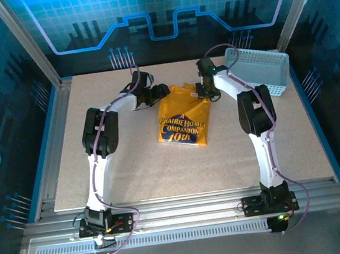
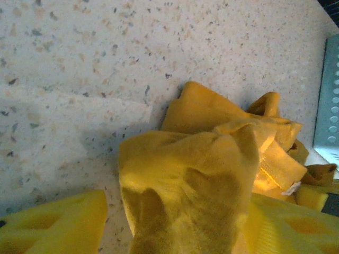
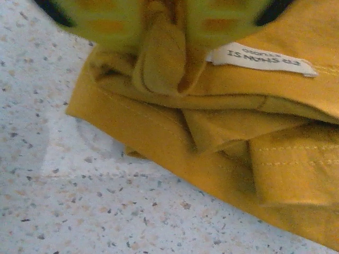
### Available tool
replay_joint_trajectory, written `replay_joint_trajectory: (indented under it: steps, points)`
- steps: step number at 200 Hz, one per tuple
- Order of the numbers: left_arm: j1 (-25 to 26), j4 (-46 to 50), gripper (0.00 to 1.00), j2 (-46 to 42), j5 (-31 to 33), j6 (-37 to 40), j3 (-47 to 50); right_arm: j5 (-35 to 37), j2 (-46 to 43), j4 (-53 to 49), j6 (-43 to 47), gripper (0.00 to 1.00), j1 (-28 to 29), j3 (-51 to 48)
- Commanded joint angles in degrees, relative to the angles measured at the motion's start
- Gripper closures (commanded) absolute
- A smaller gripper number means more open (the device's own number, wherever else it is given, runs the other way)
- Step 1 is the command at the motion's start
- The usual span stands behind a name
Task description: Fold the inside-out t-shirt
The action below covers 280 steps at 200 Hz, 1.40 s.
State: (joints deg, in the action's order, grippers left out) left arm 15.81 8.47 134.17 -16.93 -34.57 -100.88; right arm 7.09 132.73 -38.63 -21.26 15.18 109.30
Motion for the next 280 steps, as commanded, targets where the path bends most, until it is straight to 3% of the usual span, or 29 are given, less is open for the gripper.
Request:
replay_joint_trajectory:
  steps: [1, 15, 40, 77, 114, 151, 192, 234, 264, 280]
  points:
    - [0.33, 5.29, 0.26, -1.88, 0.85, 2.14, -1.36, 2.53, -3.38, -0.85, -1.00, 0.51, -0.75, -0.68]
    - [0.33, 5.98, 0.22, -3.79, 1.89, 2.34, 0.33, 1.60, -5.56, -0.17, -1.25, 0.40, -1.00, -2.95]
    - [0.58, 4.27, 0.18, -6.84, 1.83, 2.52, 5.19, -3.91, -8.32, 2.49, -3.34, 0.30, -2.01, -7.59]
    - [2.69, 4.12, 0.21, -6.38, 2.15, 3.02, 7.52, -5.96, -5.55, 3.34, -6.09, 0.27, -3.30, -7.42]
    - [4.44, 2.05, 0.31, -6.36, 2.62, 1.71, 10.77, -7.16, 1.71, 0.24, -5.65, 0.29, -3.31, -0.45]
    - [5.75, -0.27, 0.38, -8.83, 3.68, 0.66, 16.67, -8.47, 5.47, -1.79, -5.65, 0.39, -2.14, 3.40]
    - [8.11, -6.18, 0.40, -14.79, 4.03, -2.61, 28.52, -8.44, 4.28, -1.38, -5.42, 0.65, 0.49, 1.38]
    - [13.19, -15.21, 0.40, -25.74, 6.68, -9.58, 45.54, -8.59, -4.42, 3.82, -4.24, 0.88, 3.98, -9.18]
    - [18.34, -20.04, 0.39, -34.26, 8.91, -15.68, 56.59, -8.94, -11.39, 7.56, -1.52, 0.94, 7.27, -17.69]
    - [20.75, -17.89, 0.36, -39.64, 12.81, -18.30, 60.21, -9.46, -14.29, 9.01, 0.09, 0.96, 9.17, -21.70]
